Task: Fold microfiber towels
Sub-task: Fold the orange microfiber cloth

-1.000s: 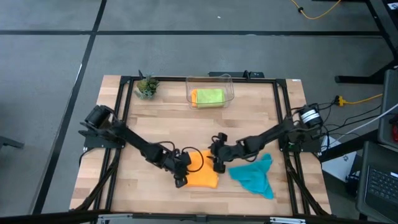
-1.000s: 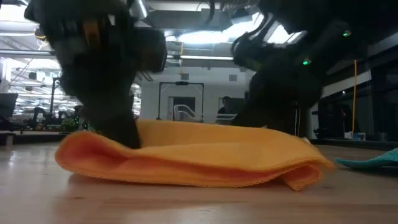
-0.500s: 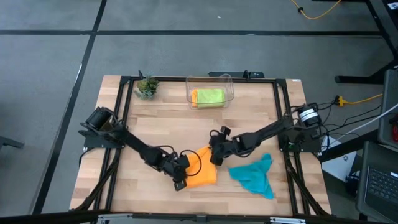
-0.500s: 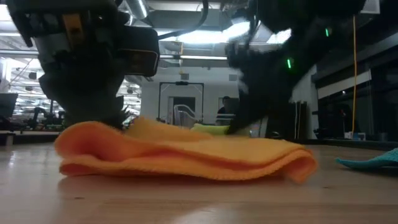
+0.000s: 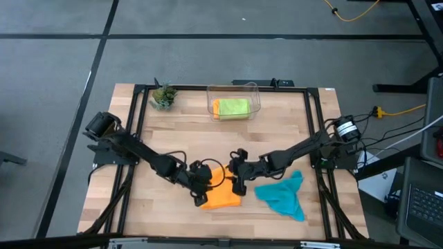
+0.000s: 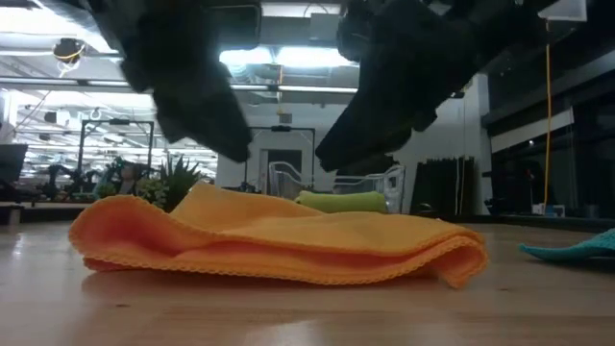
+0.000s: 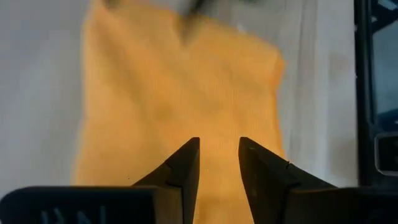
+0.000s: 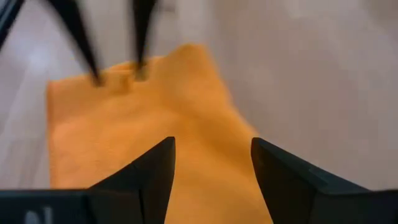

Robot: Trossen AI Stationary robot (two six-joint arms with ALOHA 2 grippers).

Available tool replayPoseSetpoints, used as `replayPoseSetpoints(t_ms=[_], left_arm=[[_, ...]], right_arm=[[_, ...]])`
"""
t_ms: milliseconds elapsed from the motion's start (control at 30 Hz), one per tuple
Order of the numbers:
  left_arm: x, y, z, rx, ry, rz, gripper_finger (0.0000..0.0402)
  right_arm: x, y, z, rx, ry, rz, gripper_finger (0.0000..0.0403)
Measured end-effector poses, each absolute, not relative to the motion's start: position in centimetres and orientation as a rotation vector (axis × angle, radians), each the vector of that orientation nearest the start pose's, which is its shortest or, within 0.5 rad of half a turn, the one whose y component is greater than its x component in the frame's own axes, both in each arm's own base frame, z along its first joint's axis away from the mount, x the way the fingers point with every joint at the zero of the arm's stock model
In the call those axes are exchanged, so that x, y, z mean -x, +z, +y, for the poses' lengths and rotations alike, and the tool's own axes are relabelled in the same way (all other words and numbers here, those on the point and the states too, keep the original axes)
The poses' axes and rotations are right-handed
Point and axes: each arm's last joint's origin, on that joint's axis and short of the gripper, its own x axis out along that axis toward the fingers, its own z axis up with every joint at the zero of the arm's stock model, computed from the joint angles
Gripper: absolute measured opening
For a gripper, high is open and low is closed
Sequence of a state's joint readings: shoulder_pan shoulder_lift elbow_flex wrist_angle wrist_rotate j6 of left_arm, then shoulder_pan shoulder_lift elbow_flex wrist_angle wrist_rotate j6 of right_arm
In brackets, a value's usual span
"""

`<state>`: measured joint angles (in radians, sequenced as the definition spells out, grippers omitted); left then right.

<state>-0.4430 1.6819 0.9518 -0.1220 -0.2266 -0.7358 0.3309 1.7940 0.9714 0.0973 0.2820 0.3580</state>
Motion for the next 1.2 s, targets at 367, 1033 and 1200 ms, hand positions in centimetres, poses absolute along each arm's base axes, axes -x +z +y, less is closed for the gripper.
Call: replayPoseSetpoints(t_ms=[367,1033,1200], left_arm=[[-30.8,14.7,-11.2,0.271,0.276,0.956,0.0105],[-28.8,19.7,-11.5,0.278,0.427,1.027,0.0104],[-28.7,21.1,-12.3,0.339,0.383,1.0,0.0104]], right_arm=[[-35.2,10.5,12.7,-0.116,-0.02,0.755,0.0213],[-35.6,13.2,12.6,-0.126,-0.049,0.654,0.0213],[-34.1,17.2,11.8,-0.097,-0.136,0.631,0.0213]])
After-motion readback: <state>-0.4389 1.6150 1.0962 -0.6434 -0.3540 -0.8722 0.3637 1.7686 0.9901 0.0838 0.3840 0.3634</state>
